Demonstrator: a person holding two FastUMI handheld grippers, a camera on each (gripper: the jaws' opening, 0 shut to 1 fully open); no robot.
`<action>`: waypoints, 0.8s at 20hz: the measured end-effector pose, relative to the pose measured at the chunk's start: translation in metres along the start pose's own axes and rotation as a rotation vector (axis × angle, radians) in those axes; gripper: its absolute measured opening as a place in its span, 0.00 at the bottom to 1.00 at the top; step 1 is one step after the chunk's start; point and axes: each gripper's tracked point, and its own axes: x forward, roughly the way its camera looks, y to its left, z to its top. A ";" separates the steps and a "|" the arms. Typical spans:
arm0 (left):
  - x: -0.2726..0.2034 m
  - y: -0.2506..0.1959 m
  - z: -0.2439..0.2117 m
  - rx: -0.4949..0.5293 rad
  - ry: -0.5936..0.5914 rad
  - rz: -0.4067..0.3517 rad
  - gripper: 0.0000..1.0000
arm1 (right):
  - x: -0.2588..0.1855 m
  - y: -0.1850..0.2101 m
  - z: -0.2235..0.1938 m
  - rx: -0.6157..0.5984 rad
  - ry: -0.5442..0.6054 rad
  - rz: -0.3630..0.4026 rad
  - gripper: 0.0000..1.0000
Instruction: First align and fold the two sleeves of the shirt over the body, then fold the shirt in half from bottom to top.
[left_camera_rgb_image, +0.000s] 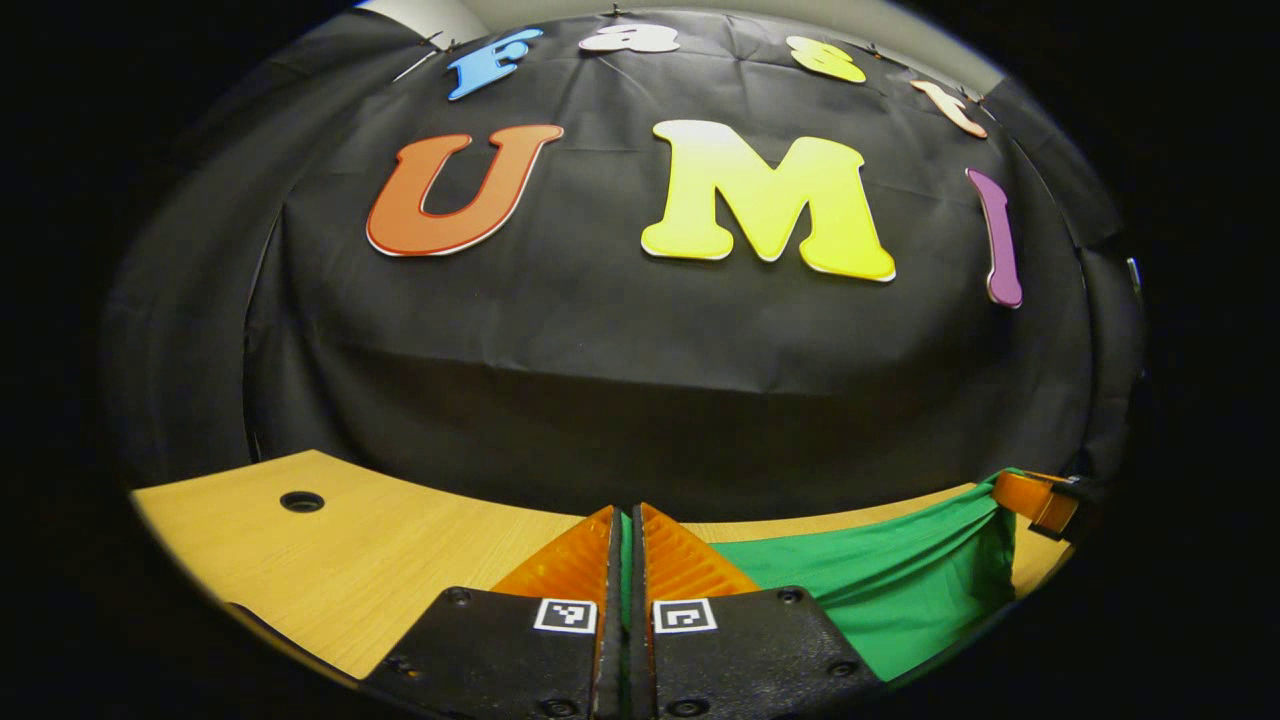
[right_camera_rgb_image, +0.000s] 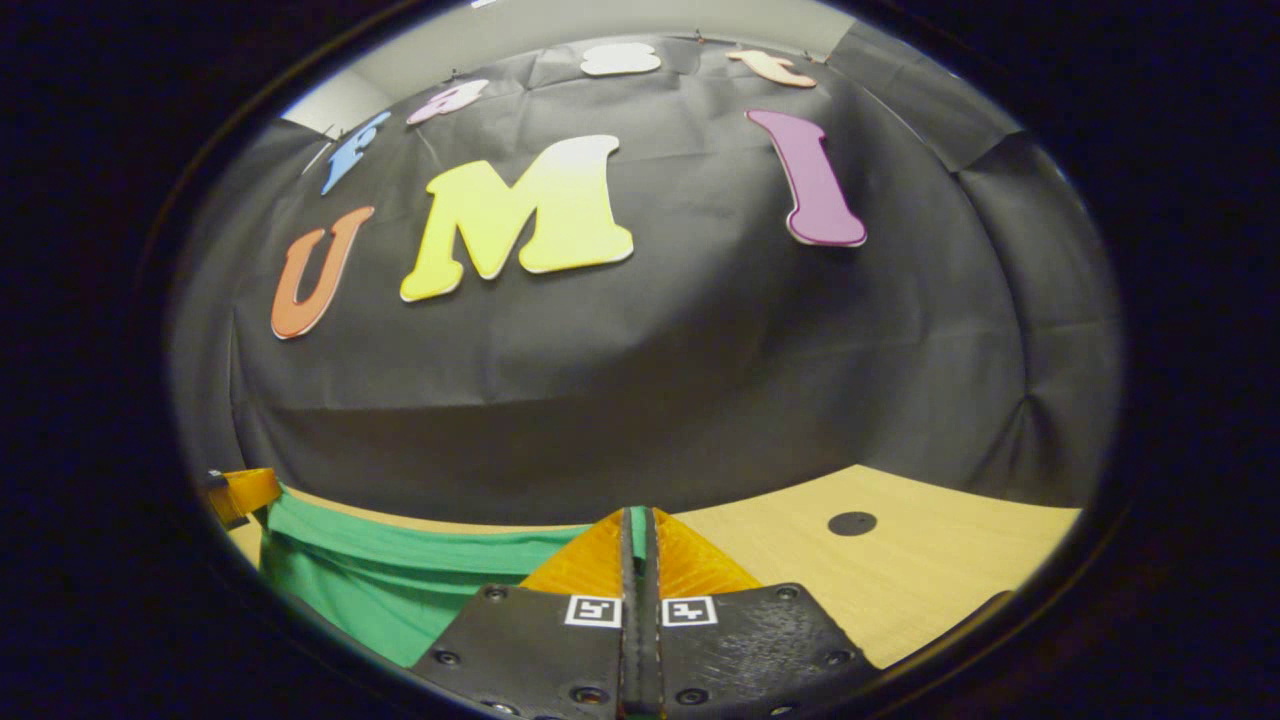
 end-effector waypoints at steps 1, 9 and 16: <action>0.013 0.001 -0.004 0.002 0.012 0.000 0.08 | 0.015 0.002 0.000 -0.011 0.002 -0.001 0.00; 0.039 -0.001 -0.021 0.058 0.032 -0.021 0.08 | 0.040 0.004 -0.016 -0.078 0.018 -0.013 0.00; 0.039 0.001 -0.026 0.018 0.024 -0.023 0.16 | 0.043 -0.013 -0.019 0.006 0.044 -0.057 0.05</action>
